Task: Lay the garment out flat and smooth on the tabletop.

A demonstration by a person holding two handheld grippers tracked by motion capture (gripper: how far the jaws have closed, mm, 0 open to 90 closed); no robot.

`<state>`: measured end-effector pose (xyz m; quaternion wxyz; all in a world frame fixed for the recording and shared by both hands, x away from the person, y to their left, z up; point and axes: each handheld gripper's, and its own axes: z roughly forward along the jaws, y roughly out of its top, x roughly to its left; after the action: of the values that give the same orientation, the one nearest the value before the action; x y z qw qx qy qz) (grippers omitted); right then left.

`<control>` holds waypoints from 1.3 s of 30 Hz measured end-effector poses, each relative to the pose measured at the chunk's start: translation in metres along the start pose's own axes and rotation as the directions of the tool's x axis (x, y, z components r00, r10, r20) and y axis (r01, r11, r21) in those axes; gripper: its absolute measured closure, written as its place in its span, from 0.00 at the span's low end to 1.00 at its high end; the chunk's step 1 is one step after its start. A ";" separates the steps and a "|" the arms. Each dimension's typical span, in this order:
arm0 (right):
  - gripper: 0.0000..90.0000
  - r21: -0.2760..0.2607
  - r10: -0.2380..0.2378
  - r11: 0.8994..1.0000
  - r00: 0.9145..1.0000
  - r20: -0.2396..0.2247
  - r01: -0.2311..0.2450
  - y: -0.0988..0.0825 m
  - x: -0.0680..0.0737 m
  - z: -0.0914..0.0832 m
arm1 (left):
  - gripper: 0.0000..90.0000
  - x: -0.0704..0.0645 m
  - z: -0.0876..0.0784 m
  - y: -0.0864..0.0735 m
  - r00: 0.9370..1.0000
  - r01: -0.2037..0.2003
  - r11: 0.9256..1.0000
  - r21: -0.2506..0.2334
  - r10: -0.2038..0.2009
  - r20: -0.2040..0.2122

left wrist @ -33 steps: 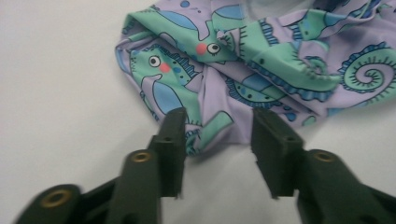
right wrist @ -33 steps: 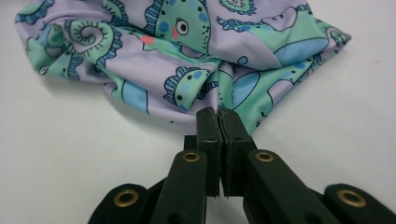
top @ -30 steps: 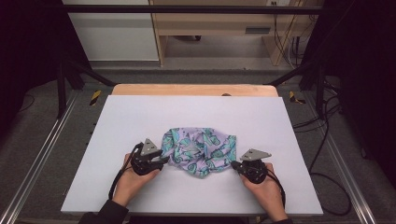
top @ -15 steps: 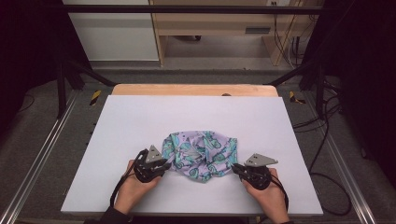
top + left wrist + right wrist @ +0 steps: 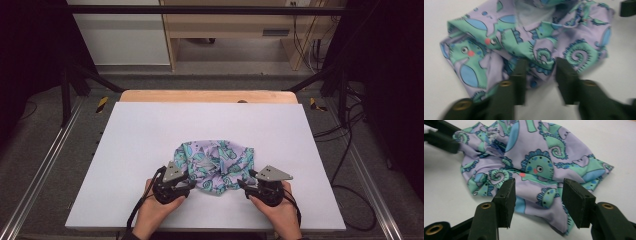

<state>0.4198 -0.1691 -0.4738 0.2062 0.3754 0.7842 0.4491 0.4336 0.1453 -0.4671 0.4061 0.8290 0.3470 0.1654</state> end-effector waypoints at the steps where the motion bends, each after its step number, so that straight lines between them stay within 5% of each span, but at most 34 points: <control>1: 0.51 0.000 -0.001 1.000 1.000 -0.004 0.001 0.001 0.001 0.001 | 0.82 0.002 0.001 0.001 1.000 0.003 1.000 -0.011 -0.003 0.003; 4: 0.53 -0.008 -0.010 1.000 1.000 -0.011 0.010 0.003 0.005 0.002 | 0.97 0.008 -0.003 0.007 0.999 0.030 0.998 -0.049 -0.029 0.021; 12: 0.62 -0.014 -0.026 1.000 1.000 -0.015 0.026 0.016 0.017 0.008 | 0.98 0.043 -0.018 0.052 0.999 0.009 0.995 -0.103 -0.013 -0.039; 20: 0.64 0.029 -0.014 0.999 1.000 -0.025 0.014 0.040 0.034 0.038 | 0.98 0.077 0.030 0.077 0.998 0.028 1.000 -0.014 -0.029 -0.056; 25: 0.59 0.084 -0.007 0.996 1.000 0.028 0.004 0.041 0.041 0.063 | 0.98 0.079 0.061 0.069 0.998 0.007 0.998 0.061 -0.003 -0.061; 30: 0.54 0.117 0.022 0.993 0.996 0.083 -0.031 0.039 0.039 0.074 | 0.98 0.079 0.072 0.061 0.999 0.006 0.996 0.089 -0.002 -0.043; 35: 0.94 0.115 0.028 0.993 0.995 0.092 -0.039 0.040 0.032 0.075 | 0.91 0.077 0.068 0.058 0.998 0.010 0.999 0.050 -0.008 -0.055; 39: 0.99 0.102 0.029 0.994 0.997 0.074 -0.036 0.046 0.027 0.064 | 0.92 0.076 0.068 0.057 0.999 -0.001 0.998 0.060 0.004 -0.049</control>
<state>0.4634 -0.0984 -0.4669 0.2076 0.4144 0.7920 0.3975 0.5494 0.1368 -0.4646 0.3720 0.8370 0.3608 0.1756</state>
